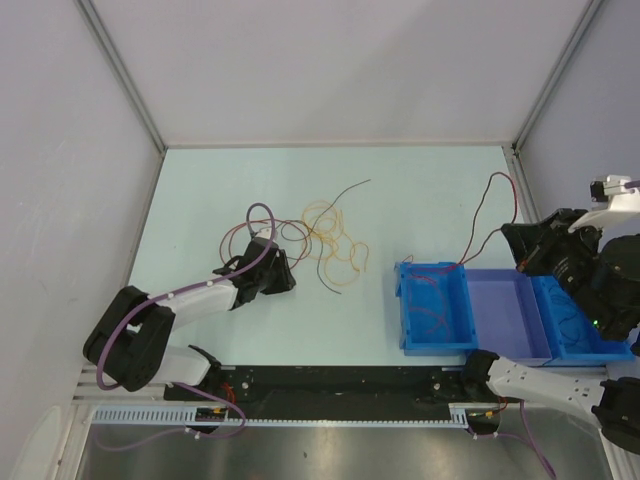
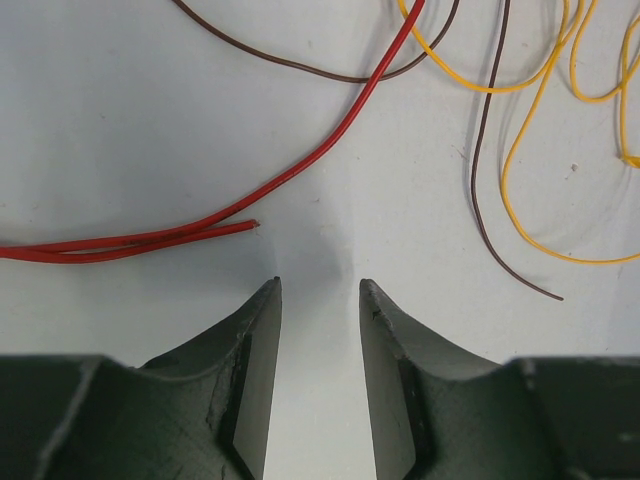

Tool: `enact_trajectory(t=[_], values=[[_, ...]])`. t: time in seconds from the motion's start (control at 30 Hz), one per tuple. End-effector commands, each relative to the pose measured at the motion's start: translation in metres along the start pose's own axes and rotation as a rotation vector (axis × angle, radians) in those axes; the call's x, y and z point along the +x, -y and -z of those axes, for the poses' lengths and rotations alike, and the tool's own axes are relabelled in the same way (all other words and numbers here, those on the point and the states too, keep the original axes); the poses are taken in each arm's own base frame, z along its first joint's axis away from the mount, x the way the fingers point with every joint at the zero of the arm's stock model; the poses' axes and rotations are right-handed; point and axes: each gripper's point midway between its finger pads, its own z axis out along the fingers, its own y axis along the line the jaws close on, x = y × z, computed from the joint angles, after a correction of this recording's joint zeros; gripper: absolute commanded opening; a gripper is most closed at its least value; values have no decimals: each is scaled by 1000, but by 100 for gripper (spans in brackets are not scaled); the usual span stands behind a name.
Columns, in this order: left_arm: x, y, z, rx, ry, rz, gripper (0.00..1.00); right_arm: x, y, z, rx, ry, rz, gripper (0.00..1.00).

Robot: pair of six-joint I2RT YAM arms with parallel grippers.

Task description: Untangle the cables

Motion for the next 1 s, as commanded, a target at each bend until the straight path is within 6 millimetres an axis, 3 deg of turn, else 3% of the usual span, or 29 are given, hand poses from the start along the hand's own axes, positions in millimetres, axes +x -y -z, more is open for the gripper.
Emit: enact_trajectory(t=[0.0, 0.17, 0.3, 0.33, 0.4, 0.43, 0.73, 0.97], values=[[-13, 4, 0, -1, 33, -12, 42, 21, 11, 2, 38, -67, -2, 0], [-13, 4, 0, -1, 33, -13, 42, 43, 12, -3, 61, -131, 3, 0], [-14, 4, 1, 1, 36, -12, 41, 73, 13, -14, 87, -188, -26, 0], [-13, 4, 0, -1, 33, -12, 41, 93, 16, -21, 109, -228, -17, 0], [-14, 4, 1, 1, 36, -12, 41, 105, 15, -22, 87, -224, -78, 0], [-14, 4, 0, 1, 36, -12, 41, 121, 17, -26, 99, -254, -75, 0], [-14, 4, 1, 5, 41, -13, 40, 175, 13, -43, 127, -361, -128, 0], [-14, 4, 3, 9, 47, -11, 40, 230, 33, -56, 299, -465, -159, 0]])
